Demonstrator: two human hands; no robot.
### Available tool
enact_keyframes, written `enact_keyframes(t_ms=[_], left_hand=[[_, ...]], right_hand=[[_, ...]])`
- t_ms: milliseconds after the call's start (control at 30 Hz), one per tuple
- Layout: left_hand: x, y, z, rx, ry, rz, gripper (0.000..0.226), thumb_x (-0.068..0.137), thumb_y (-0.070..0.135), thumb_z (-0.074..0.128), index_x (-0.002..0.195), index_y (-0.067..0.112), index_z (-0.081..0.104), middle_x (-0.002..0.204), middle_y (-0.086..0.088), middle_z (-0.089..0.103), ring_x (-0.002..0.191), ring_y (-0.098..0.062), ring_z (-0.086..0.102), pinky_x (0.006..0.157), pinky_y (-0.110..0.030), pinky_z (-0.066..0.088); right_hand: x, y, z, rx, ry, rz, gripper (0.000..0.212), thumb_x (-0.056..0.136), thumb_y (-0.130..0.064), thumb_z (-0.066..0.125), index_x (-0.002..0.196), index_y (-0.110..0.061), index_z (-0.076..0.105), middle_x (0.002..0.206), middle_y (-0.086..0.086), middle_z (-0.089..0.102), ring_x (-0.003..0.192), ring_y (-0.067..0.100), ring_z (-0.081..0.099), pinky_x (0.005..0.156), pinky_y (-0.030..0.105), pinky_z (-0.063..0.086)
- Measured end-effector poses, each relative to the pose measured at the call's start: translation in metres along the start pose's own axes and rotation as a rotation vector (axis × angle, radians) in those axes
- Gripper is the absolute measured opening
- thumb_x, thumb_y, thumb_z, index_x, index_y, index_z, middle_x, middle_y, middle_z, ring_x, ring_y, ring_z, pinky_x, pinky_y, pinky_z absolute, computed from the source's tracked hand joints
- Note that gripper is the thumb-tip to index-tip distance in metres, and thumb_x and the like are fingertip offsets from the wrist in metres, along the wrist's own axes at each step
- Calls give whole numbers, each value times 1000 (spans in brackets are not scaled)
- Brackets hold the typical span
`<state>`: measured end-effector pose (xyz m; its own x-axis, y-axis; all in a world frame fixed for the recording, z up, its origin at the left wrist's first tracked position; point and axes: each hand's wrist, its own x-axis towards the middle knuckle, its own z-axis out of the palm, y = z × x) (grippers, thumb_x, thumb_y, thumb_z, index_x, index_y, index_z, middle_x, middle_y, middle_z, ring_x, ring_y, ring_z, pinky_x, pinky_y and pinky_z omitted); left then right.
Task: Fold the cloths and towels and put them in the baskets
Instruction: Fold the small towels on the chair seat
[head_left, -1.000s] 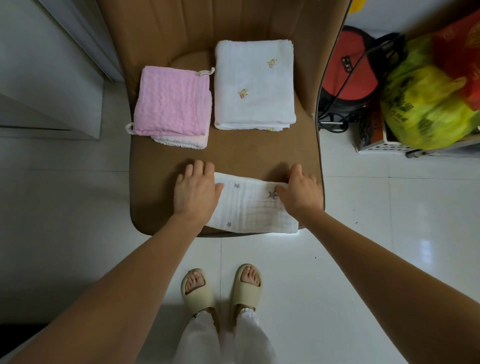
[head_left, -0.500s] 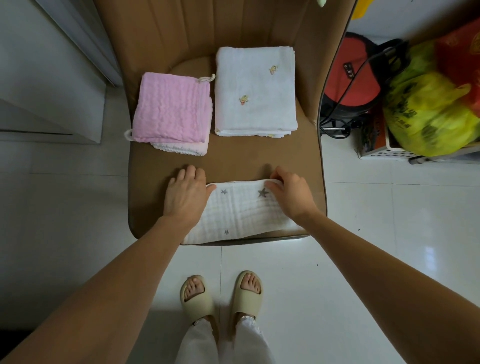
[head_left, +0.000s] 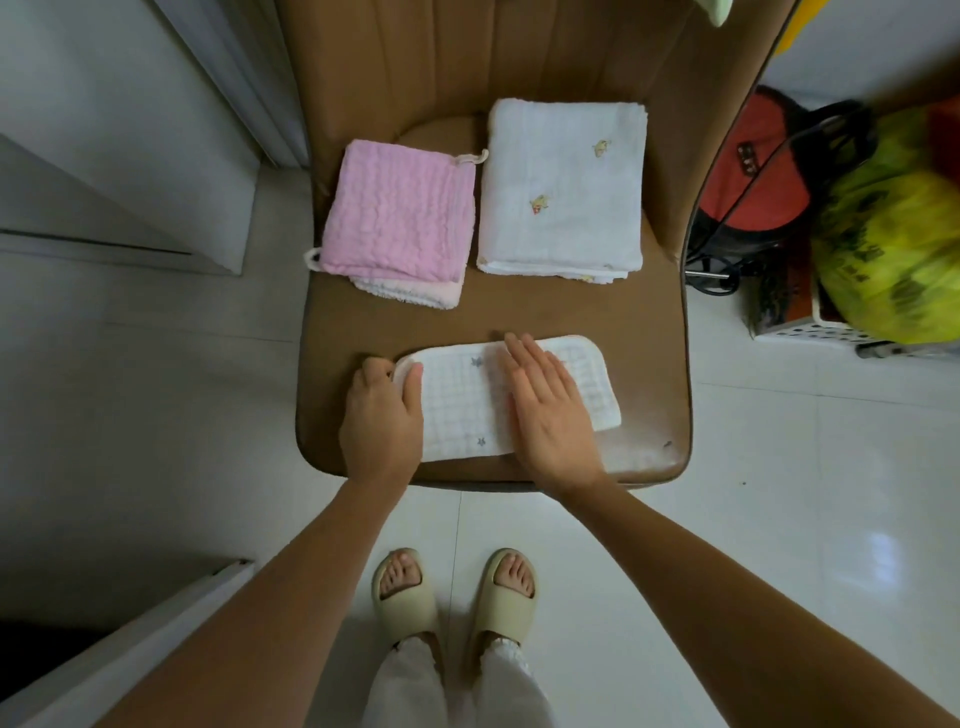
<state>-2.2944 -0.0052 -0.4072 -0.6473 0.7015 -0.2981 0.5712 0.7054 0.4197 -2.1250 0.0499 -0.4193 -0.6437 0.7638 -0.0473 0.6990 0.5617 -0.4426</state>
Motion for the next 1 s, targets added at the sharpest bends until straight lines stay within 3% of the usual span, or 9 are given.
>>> enact_keyframes(t_ms=[167, 267, 467, 600, 700, 767, 833, 933, 1000], left_hand=[[-6, -1, 5, 117, -29, -67, 46, 98, 47, 24, 105, 10, 52, 94, -9, 64, 82, -23, 62, 65, -30, 44], [-4, -2, 2, 180, -50, -35, 42, 100, 41, 24, 116, 10, 47, 94, -9, 64, 80, -22, 63, 66, -30, 47], [4, -8, -6, 118, -39, 37, 35, 103, 33, 27, 124, 9, 42, 94, -10, 63, 85, -24, 65, 73, -33, 55], [4, -3, -7, 119, -3, 4, 36, 103, 35, 28, 120, 8, 45, 90, -8, 62, 76, -21, 61, 64, -30, 50], [1, -3, -9, 56, -20, -9, 33, 102, 37, 31, 111, 10, 48, 82, -2, 55, 69, -15, 53, 59, -25, 42], [0, -4, -9, 4, -44, -34, 33, 101, 39, 33, 102, 10, 48, 80, -3, 56, 68, -17, 56, 56, -23, 40], [-2, -7, -10, -35, -74, -83, 34, 101, 39, 34, 94, 8, 49, 80, -7, 59, 70, -22, 59, 53, -23, 38], [-5, -4, -16, -56, -144, -182, 35, 100, 37, 40, 97, 4, 53, 89, -13, 62, 75, -21, 56, 63, -29, 43], [-6, 3, -20, -114, -207, -239, 33, 99, 32, 45, 102, 1, 57, 97, -14, 62, 81, -20, 53, 71, -29, 44]], right_hand=[[1, 7, 17, -79, -104, 55, 53, 102, -28, 28, 153, -16, 16, 160, 4, 11, 148, 20, 4, 121, 38, 4], [3, 8, 24, -214, -143, 46, 54, 103, -34, 24, 153, -21, 9, 161, 5, 5, 148, 22, -2, 120, 40, 1], [2, 11, 30, -325, -181, 41, 57, 102, -39, 21, 153, -26, -1, 161, 3, -4, 147, 24, -9, 119, 43, -1], [5, 10, 27, -294, -199, 35, 56, 102, -40, 19, 153, -25, 3, 161, 4, -2, 147, 24, -8, 119, 43, 0], [4, 11, 10, -101, -123, -5, 54, 101, -39, 26, 151, -18, 22, 159, 10, 12, 148, 24, 3, 119, 41, 5], [3, 15, -7, -29, 25, 102, 50, 99, -34, 42, 143, -11, 37, 149, 15, 33, 139, 30, 27, 113, 41, 21], [2, 22, -22, -54, 162, 356, 43, 94, -32, 53, 127, -4, 48, 125, 19, 49, 115, 36, 45, 95, 43, 35], [5, 31, -38, -11, 80, 747, 43, 92, -37, 55, 116, -3, 46, 117, 17, 50, 109, 35, 47, 92, 43, 36], [10, 34, -44, 52, 6, 809, 44, 90, -37, 57, 115, -4, 44, 117, 16, 53, 109, 34, 50, 94, 44, 41]])
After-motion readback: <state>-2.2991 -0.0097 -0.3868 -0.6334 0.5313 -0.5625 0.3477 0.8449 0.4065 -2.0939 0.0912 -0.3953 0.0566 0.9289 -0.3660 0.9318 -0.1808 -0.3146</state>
